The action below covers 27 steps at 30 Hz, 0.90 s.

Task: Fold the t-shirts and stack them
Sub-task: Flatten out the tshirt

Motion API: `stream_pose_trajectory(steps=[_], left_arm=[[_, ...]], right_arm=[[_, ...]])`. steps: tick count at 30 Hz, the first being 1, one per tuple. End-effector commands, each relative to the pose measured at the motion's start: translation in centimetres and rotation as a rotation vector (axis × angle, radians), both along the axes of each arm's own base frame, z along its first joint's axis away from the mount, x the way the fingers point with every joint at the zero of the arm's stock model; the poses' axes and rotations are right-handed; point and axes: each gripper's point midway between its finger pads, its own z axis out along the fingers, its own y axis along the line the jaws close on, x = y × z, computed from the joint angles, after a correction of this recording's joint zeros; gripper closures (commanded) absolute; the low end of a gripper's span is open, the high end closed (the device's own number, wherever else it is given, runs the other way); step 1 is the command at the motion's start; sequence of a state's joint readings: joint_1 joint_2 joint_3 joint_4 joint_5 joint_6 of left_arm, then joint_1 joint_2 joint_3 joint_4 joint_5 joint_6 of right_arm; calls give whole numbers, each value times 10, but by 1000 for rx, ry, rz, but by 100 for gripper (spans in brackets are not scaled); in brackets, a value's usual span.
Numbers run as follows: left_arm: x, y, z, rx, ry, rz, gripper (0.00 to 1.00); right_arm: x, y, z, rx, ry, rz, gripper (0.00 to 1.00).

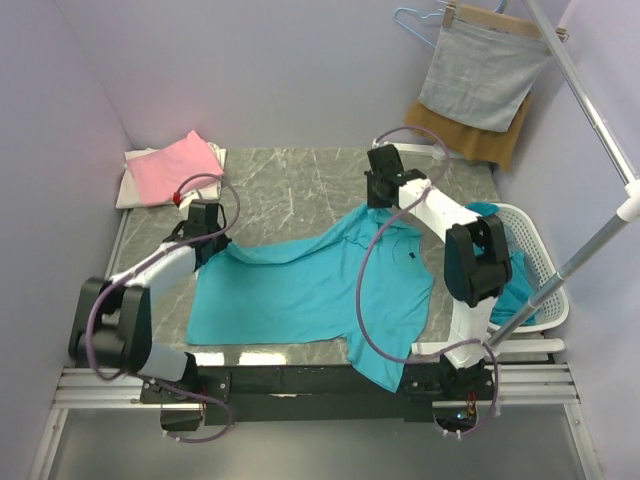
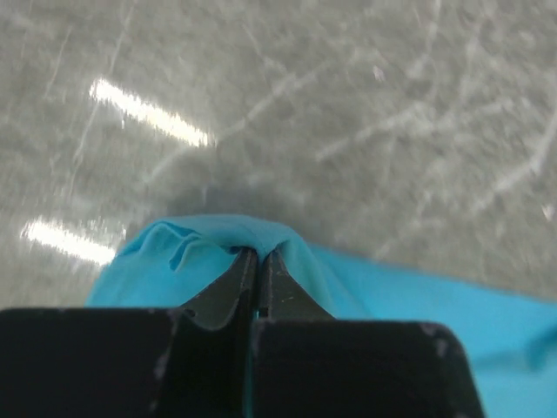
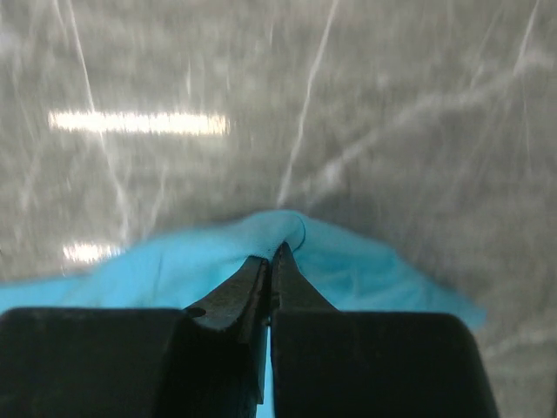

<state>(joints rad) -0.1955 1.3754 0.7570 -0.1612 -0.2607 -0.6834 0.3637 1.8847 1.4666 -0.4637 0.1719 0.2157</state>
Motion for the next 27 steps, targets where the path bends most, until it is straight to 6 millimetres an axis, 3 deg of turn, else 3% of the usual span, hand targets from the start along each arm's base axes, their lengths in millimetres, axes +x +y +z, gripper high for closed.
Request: stream_pose_trajectory(steps=[1,2,3,4,5,6,7,8,9,12,13,16,20,24,27], left_arm=[[66,14,35,48,-190,65,99],[78,18,32,65,-193,79,99],[83,23,30,78,-190,91,99],[87,35,20,93,-164,120,95],[96,40,27,100,-186,134,85],[100,47,25,111,-183,152,71],[104,61,25,123,-183,179,31],[107,68,25,125,-188,196,11],[108,74,24,127,-181,209,1],[110,87,23,134,-147,235,0],[112,87,27,132,-152,236,1],[103,71,27,56,-159,190,1],[87,34,27,-72,-186,37,0],[70,12,18,-156,-165,-43,1],[58,11,6,-167,-148,-39,2]], right_arm=[[61,-1,37,55,-147,-53,100],[68,-5,25,36,-132,-72,99],[78,-6,31,43,-154,-83,98],[86,-11,31,43,-162,-91,93],[92,-18,23,19,-159,-121,84],[101,-25,27,15,-182,-148,62],[109,-34,24,9,-195,-165,55],[112,-40,25,4,-201,-189,47],[117,-49,30,-3,-221,-220,33],[114,-62,37,3,-243,-242,29],[110,-60,51,22,-262,-227,29],[86,-41,46,117,-189,-147,29],[56,-23,27,219,-71,-118,30],[50,-26,11,229,-28,-143,30],[50,-28,0,234,10,-139,31]])
